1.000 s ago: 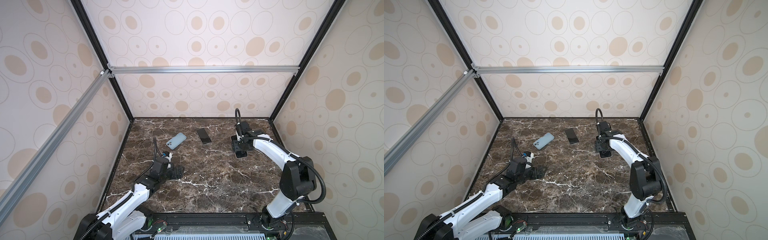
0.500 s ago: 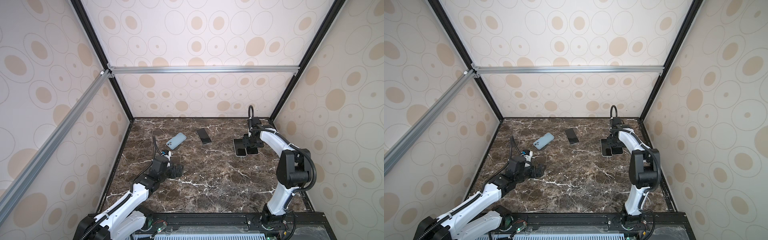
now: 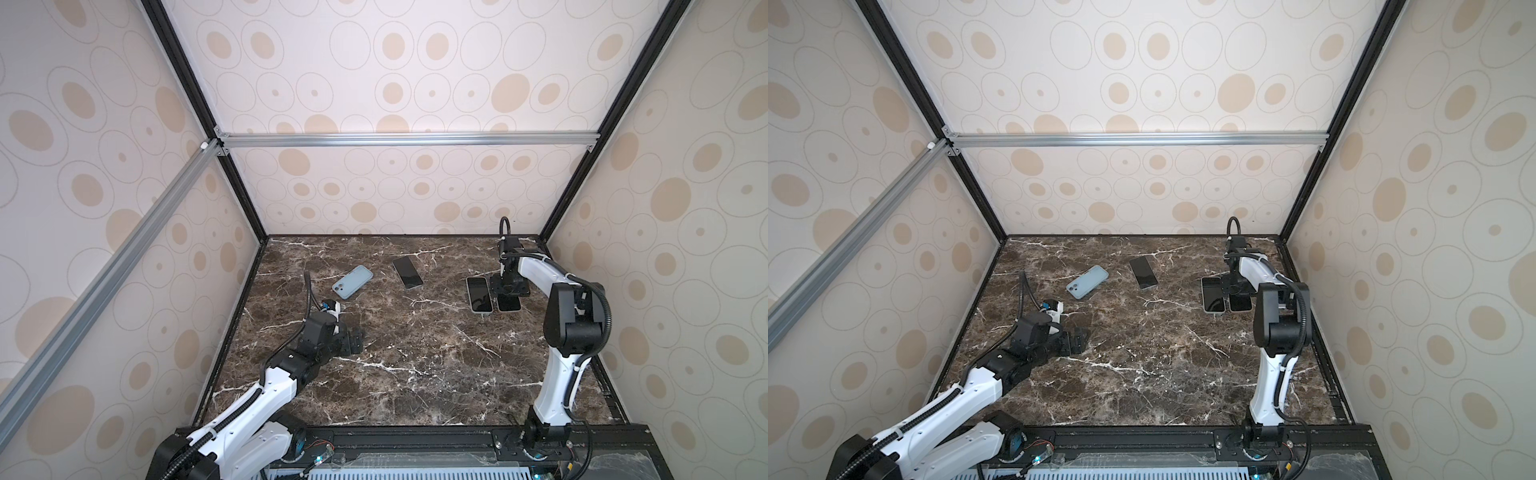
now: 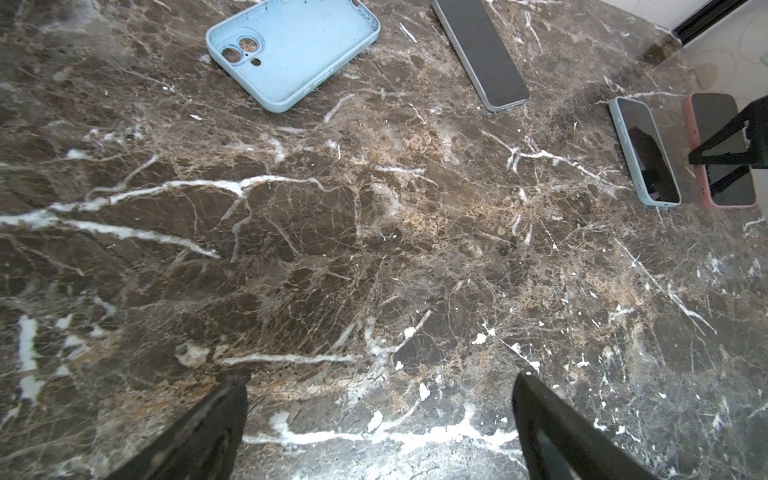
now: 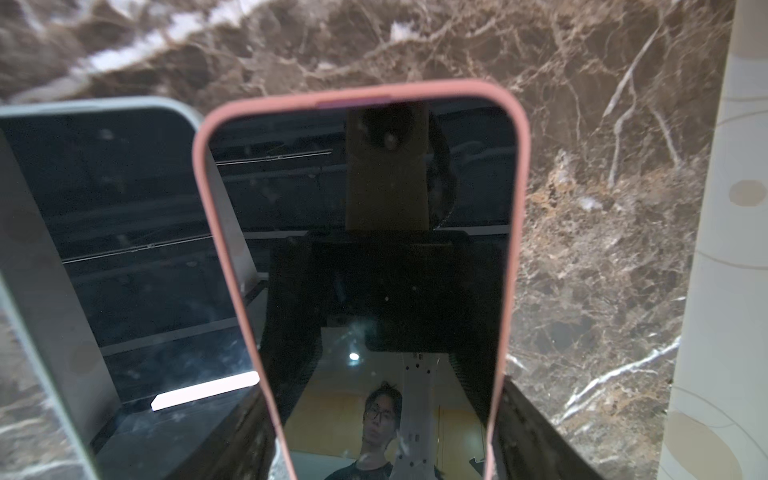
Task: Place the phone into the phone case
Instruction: 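Carry the pink-cased phone with the right gripper to the far table corner, then lower the pink-cased phone beside the other phone and open the right gripper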
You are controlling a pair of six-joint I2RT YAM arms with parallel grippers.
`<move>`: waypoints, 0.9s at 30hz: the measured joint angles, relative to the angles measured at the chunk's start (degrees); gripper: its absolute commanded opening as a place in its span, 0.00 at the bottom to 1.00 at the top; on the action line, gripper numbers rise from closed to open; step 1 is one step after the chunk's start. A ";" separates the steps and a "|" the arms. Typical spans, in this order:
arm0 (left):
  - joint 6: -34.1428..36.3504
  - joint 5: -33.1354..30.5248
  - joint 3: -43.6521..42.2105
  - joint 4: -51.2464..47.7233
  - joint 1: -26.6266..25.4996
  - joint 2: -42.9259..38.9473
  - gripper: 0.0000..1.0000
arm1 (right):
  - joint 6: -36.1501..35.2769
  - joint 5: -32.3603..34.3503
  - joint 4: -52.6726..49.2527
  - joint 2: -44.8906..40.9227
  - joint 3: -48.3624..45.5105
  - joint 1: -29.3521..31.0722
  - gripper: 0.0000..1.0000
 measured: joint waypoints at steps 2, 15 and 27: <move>0.00 -0.13 0.02 -0.20 0.00 -0.17 1.00 | -0.20 -0.02 -0.31 0.55 0.52 -0.09 0.27; 0.02 -1.05 0.07 -0.92 0.00 -1.92 1.00 | -1.31 -1.16 -1.40 4.63 4.39 -0.33 0.36; 0.11 -1.90 0.13 -1.42 0.02 -3.82 1.00 | -1.29 -2.16 -2.47 6.21 4.68 -0.68 0.53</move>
